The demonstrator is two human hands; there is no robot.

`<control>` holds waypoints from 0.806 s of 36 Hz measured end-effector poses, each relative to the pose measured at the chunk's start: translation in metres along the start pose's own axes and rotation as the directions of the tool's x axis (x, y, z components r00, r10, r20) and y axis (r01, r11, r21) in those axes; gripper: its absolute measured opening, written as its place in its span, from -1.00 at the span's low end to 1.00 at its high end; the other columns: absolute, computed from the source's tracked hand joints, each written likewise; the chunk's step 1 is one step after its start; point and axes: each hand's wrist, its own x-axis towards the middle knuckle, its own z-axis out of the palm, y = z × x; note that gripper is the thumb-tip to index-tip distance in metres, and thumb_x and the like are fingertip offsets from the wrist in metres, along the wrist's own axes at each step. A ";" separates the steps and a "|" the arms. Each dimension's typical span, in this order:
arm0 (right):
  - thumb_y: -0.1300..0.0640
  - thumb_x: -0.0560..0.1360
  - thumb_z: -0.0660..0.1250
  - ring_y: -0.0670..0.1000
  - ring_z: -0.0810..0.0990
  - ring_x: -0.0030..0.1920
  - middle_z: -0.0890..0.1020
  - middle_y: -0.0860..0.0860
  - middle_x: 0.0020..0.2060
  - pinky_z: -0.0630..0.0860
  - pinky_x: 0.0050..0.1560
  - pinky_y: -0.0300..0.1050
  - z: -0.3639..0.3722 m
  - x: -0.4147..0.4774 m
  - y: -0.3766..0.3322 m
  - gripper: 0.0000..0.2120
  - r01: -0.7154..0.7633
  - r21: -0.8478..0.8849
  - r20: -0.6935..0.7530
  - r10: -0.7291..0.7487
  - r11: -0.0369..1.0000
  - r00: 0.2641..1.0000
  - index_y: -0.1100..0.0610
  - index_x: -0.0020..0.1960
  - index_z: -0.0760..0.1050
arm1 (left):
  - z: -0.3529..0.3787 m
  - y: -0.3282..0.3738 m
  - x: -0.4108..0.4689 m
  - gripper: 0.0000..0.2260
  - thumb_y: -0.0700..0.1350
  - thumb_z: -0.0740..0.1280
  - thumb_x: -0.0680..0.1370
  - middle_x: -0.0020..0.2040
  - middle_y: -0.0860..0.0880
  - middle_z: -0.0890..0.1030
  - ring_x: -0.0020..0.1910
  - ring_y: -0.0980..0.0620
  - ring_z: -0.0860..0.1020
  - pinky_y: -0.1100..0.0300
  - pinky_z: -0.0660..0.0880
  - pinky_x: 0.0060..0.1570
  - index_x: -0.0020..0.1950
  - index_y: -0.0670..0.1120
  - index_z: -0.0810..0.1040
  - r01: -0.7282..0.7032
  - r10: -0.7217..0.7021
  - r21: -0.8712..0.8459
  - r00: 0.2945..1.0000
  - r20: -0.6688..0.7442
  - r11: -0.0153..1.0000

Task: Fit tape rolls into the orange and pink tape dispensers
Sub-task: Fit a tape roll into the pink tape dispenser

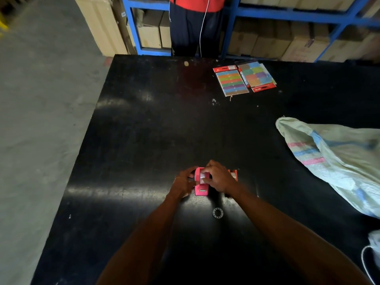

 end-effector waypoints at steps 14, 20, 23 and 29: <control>0.05 0.55 0.23 0.02 0.52 -0.05 0.58 -0.01 -0.08 0.37 0.04 0.01 -0.001 -0.015 -0.011 -0.82 0.052 -0.119 -0.152 -0.070 0.991 0.986 0.02 -0.04 0.61 | 0.005 0.009 -0.008 -0.54 -0.37 0.39 0.48 -0.01 -0.09 0.56 -0.19 0.29 0.49 0.61 0.44 -0.34 0.37 -0.17 0.46 -0.011 0.011 -0.006 1.000 -0.014 1.000; 0.02 0.55 0.26 -0.03 0.54 0.01 0.62 -0.04 -0.02 0.42 0.08 -0.01 0.020 -0.043 -0.013 -0.83 0.100 -0.108 -0.198 -0.120 0.989 0.973 0.00 -0.03 0.63 | 0.003 0.008 -0.008 -0.53 -0.37 0.43 0.45 0.00 -0.15 0.60 -0.07 0.03 0.54 0.61 0.44 -0.31 0.35 -0.20 0.49 -0.017 0.019 0.037 0.998 -0.062 0.999; 0.02 0.55 0.25 -0.02 0.54 0.05 0.63 -0.03 0.05 0.44 0.14 0.00 0.031 -0.054 -0.015 -0.81 0.098 -0.111 -0.174 -0.117 0.989 0.978 -0.01 0.01 0.63 | 0.004 0.009 -0.009 -0.51 -0.40 0.42 0.45 0.05 -0.19 0.60 0.02 0.00 0.50 0.64 0.42 -0.29 0.37 -0.20 0.47 -0.013 0.015 0.043 0.998 -0.054 0.999; 0.03 0.57 0.18 0.02 0.55 0.03 0.63 0.02 0.02 0.45 0.15 0.03 0.051 -0.066 -0.021 -0.77 0.057 -0.148 -0.197 -0.086 0.987 0.977 0.06 -0.03 0.61 | 0.004 0.010 -0.011 -0.50 -0.33 0.45 0.45 0.19 -0.21 0.62 0.06 0.04 0.52 0.41 0.46 -0.05 0.38 -0.15 0.48 -0.018 0.025 0.095 0.997 -0.071 0.995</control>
